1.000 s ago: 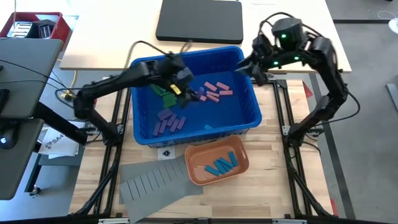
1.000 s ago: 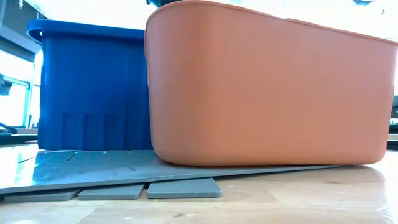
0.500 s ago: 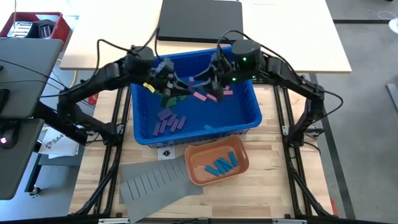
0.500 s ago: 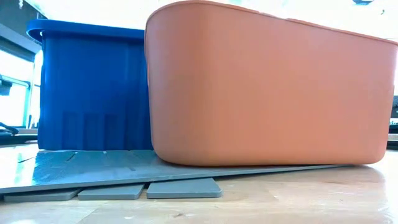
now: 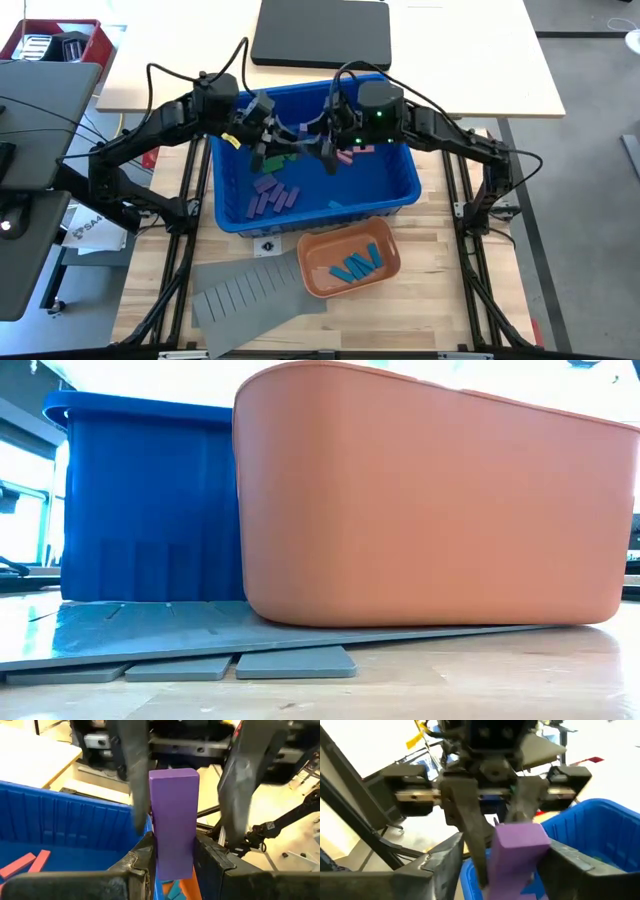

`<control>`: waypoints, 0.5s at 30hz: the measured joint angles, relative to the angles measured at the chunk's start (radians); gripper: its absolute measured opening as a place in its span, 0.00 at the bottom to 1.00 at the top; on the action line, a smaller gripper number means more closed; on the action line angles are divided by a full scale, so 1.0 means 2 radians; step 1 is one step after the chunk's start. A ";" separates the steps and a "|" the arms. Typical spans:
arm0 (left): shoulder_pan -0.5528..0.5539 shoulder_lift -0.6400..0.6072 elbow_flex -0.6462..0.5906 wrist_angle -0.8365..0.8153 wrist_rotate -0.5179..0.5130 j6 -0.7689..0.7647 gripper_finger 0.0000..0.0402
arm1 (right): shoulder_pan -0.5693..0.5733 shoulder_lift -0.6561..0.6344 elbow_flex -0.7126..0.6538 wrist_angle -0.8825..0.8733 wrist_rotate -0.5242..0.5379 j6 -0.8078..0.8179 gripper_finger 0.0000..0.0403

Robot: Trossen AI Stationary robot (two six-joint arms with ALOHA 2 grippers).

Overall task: Sort blocks
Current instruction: Put the purple block into the orange bin

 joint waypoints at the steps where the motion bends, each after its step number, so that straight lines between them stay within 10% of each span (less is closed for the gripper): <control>1: 0.000 0.000 0.000 0.001 0.002 0.000 0.21 | 0.001 0.000 0.000 0.001 0.000 -0.001 0.53; 7: -0.001 0.000 0.000 -0.001 0.004 -0.004 0.24 | -0.001 -0.001 0.000 -0.011 -0.011 0.019 0.26; 15: 0.003 0.001 0.000 -0.009 -0.001 -0.021 0.31 | -0.006 -0.020 0.002 -0.037 0.000 0.069 0.26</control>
